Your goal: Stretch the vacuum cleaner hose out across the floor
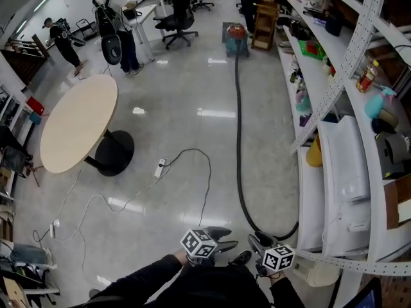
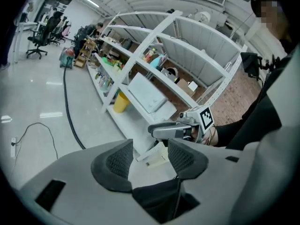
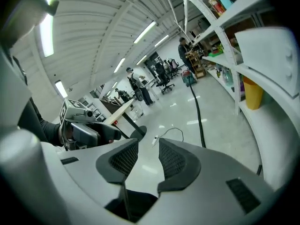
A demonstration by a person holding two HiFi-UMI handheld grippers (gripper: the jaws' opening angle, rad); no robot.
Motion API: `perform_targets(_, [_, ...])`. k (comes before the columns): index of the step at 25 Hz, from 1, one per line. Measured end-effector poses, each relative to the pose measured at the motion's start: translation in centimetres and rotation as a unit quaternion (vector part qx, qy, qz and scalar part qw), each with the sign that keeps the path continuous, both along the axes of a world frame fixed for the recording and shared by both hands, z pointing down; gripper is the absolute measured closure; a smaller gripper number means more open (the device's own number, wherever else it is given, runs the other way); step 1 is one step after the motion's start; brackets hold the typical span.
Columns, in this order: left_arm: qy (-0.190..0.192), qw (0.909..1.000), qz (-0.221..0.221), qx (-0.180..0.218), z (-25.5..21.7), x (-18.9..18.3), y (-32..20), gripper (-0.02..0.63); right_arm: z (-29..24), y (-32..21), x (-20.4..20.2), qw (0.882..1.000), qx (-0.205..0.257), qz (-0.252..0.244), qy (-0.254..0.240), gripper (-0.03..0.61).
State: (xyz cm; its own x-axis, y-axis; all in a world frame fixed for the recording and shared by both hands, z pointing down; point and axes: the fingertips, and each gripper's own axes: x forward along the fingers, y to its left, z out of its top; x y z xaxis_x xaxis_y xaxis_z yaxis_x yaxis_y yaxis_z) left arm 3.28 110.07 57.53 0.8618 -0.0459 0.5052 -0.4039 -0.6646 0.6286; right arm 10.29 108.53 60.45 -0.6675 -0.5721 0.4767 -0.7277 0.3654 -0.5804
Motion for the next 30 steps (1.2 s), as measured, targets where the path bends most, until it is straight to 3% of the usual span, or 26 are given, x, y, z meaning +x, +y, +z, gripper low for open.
perform_targets(2, [0.012, 0.9993, -0.007, 0.033, -2.0, -0.2, -1.1, 0.396, -3.0, -0.8, -0.9, 0.999, 0.034, -0.011, -0.008, 0.475])
perform_targets(3, [0.008, 0.9976, -0.013, 0.068, -3.0, -0.5, -1.9, 0.426, -4.5, -1.1, -1.5, 0.998, 0.051, -0.016, -0.015, 0.517])
perform_targets(6, [-0.015, 0.9798, -0.026, 0.197, -5.9, -1.3, -4.2, 0.559, -8.1, -1.9, -2.8, 0.995, 0.095, -0.023, -0.029, 0.545])
perform_targets(8, [-0.005, 0.9708, -0.039, 0.236, -8.0, -1.6, -5.0, 0.574, -9.8, -2.3, -3.1, 0.992, 0.12, -0.023, -0.017, 0.548])
perform_targets(13, [0.041, 0.9613, -0.101, 0.253, -13.2, -4.0, -7.1, 0.575, -14.0, -4.5, -4.3, 0.982, 0.179, -0.043, 0.037, 0.558])
perform_targets(18, [0.086, 0.9592, -0.107, 0.247, -16.7, -2.6, -9.1, 0.575, -19.2, -7.2, -3.0, 0.969, 0.237, -0.016, 0.063, 0.561])
perform_targets(26, [0.062, 0.97, -0.075, 0.223, -14.1, 0.0, -8.3, 0.575, -20.2, -7.9, 0.3, 0.958, 0.267, 0.065, 0.088, 0.561])
perform_targets(30, [0.058, 0.9734, -0.064, 0.212, -13.7, 0.5, -8.2, 0.575, -19.6, -7.6, -0.1, 0.958, 0.268, 0.057, 0.088, 0.561])
